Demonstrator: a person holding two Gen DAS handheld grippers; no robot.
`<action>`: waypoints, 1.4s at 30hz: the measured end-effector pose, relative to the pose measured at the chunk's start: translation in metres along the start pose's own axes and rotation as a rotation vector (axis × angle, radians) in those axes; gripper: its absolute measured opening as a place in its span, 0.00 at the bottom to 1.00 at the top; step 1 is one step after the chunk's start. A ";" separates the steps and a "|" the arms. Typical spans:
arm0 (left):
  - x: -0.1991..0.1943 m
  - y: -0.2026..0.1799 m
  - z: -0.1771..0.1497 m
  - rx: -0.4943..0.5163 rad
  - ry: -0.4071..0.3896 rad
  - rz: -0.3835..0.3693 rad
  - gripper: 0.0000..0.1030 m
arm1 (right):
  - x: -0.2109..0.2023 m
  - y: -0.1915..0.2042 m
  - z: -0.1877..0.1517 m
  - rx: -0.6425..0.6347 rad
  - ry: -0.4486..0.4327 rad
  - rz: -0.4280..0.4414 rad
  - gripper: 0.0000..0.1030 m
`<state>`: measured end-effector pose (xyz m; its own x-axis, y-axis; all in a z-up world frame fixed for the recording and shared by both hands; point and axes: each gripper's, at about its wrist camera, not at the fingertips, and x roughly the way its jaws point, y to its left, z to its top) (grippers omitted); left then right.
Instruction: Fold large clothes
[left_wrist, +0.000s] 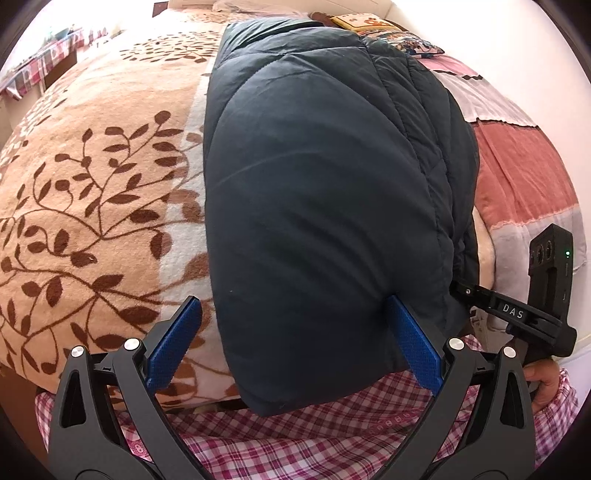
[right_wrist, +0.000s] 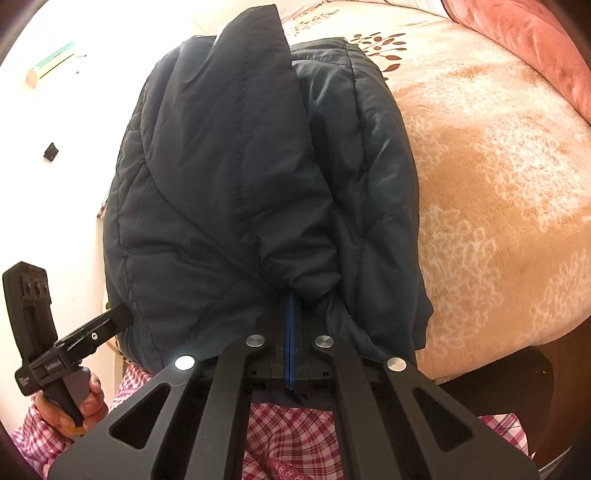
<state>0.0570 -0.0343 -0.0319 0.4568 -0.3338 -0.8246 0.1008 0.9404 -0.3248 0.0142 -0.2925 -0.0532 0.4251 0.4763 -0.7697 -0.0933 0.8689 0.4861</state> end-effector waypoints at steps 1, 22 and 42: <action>0.000 -0.001 0.001 0.001 0.001 -0.007 0.96 | -0.001 0.000 0.000 0.001 0.002 0.002 0.00; -0.006 0.022 0.022 -0.095 -0.003 -0.183 0.96 | -0.043 -0.034 0.046 0.051 -0.045 0.062 0.66; 0.023 0.048 0.027 -0.106 0.045 -0.255 0.96 | 0.026 -0.083 0.062 0.194 0.125 0.320 0.72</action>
<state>0.0964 0.0053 -0.0540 0.3888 -0.5638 -0.7287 0.1133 0.8141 -0.5695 0.0885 -0.3609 -0.0879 0.2886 0.7420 -0.6051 -0.0261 0.6379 0.7697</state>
